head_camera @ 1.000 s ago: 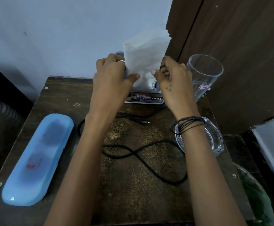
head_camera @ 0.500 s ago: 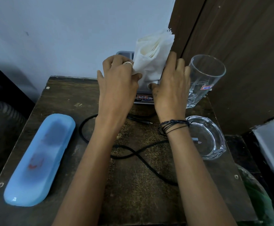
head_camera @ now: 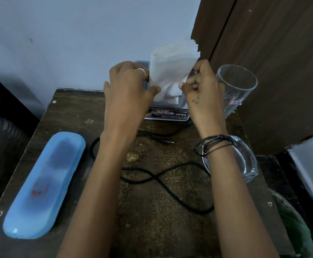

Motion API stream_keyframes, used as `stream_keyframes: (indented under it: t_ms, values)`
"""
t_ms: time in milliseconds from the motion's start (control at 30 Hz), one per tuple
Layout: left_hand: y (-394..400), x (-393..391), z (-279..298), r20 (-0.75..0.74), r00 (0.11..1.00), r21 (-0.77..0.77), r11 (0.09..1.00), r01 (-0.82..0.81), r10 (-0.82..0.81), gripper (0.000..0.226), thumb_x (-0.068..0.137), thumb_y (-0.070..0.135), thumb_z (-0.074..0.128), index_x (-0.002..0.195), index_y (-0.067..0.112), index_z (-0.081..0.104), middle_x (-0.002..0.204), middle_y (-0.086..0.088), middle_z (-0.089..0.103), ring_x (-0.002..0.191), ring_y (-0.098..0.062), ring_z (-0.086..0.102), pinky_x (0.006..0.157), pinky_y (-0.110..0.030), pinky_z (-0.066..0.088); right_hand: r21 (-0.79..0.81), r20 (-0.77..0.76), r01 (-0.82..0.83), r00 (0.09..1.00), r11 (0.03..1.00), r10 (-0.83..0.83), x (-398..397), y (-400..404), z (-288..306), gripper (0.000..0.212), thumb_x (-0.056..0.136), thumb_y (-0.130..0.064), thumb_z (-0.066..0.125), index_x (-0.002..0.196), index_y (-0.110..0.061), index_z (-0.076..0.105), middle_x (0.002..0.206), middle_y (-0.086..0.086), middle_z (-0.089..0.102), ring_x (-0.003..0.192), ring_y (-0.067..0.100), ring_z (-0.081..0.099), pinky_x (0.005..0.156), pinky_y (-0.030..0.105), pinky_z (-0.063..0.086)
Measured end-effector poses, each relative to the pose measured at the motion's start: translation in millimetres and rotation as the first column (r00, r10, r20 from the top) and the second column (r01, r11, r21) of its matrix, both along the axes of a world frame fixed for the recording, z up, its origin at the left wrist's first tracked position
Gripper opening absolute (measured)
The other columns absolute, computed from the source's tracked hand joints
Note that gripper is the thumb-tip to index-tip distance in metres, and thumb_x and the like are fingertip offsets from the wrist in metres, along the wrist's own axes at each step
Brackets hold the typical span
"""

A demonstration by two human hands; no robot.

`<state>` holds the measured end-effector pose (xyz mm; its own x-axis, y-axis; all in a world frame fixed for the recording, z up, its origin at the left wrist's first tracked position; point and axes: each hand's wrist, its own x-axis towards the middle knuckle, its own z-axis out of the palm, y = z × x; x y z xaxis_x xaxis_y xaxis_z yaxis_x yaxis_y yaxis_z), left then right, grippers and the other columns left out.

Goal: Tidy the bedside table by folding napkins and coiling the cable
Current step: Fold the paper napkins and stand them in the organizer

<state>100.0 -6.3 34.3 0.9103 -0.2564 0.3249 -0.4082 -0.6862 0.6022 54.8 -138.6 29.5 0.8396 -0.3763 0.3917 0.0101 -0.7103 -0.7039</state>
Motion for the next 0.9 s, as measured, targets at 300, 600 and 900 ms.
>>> stream_keyframes:
  t_ms: [300,600,900]
  values:
    - [-2,-4,-4,0.021,0.999,-0.042,0.999,-0.024,0.025,0.023,0.085,0.025,0.063,0.098,0.007,0.069,0.118,-0.006,0.059,0.124,-0.025,0.042,0.102,-0.051,0.034,0.047,-0.037,-0.013,0.999,0.999,0.015,-1,-4,5,0.03,0.079,-0.003,0.059,0.105,-0.013,0.048,0.074,0.007,0.062,0.089,0.03,0.058,0.07,0.029,0.044]
    - [-6,-6,-7,-0.03,0.998,0.026,0.999,-0.046,0.047,0.019,0.085,0.023,0.064,0.088,0.004,0.066,0.124,-0.009,0.058,0.131,-0.031,0.034,0.1,-0.058,0.034,-0.119,-0.092,-0.018,0.996,0.993,0.007,1,0,-2,0.029,0.082,-0.014,0.06,0.107,-0.011,0.047,0.088,0.008,0.059,0.092,0.023,0.048,0.064,0.028,0.028]
    - [-4,0,-8,-0.067,0.998,0.058,0.998,0.017,-0.013,0.019,0.085,0.022,0.065,0.092,0.004,0.067,0.12,-0.011,0.06,0.128,-0.033,0.039,0.101,-0.057,0.033,-0.004,0.029,0.021,0.999,1.0,-0.021,2,-1,-2,0.011,0.09,-0.018,0.058,0.086,-0.008,0.058,0.074,-0.003,0.058,0.086,0.022,0.058,0.072,0.033,0.048]
